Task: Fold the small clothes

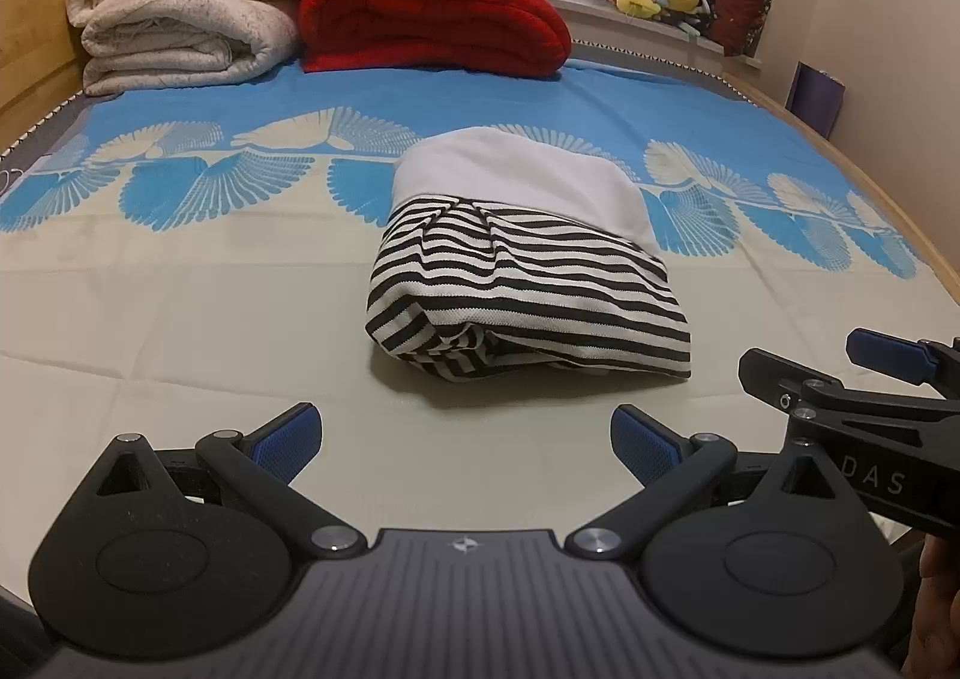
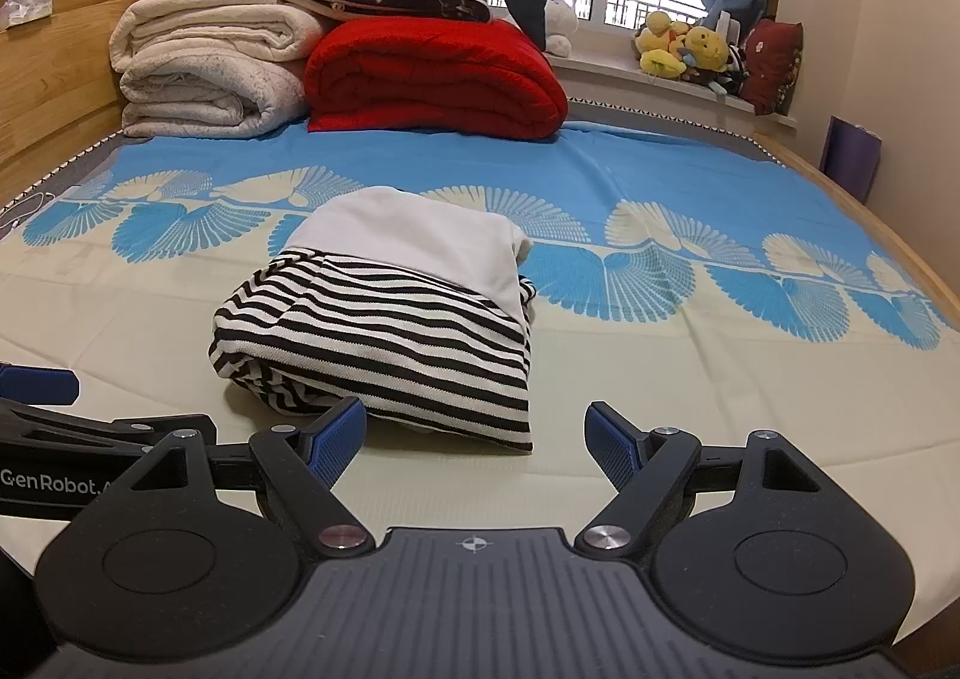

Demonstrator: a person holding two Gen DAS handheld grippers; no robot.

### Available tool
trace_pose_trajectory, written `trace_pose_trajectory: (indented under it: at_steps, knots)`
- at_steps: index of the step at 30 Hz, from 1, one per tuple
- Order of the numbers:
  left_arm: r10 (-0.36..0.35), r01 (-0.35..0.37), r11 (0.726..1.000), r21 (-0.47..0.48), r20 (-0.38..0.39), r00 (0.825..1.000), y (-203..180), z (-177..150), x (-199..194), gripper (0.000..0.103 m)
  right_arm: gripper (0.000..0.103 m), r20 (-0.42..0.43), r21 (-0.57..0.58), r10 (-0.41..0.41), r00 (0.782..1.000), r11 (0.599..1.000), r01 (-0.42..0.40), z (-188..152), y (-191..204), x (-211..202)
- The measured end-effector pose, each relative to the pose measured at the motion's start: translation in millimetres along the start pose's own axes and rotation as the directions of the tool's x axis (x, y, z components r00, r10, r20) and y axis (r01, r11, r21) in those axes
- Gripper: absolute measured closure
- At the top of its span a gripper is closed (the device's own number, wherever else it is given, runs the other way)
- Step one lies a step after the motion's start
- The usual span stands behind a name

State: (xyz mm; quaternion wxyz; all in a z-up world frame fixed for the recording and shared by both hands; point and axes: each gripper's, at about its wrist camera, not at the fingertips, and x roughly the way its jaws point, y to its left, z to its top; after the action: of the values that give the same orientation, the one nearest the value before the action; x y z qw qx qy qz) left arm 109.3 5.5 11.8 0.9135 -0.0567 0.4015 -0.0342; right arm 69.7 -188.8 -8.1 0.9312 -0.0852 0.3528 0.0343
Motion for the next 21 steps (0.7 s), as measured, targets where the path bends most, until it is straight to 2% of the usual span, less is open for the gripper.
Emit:
trace_pose_trajectory:
  at_steps: [21]
  knots:
    - [-0.005,0.005,1.000,-0.007,-0.011,1.000,-2.3,-1.5,2.3,0.001,0.022,-0.029,0.018,0.005,1.000,1.000,-0.004,-4.1,-2.2,3.2]
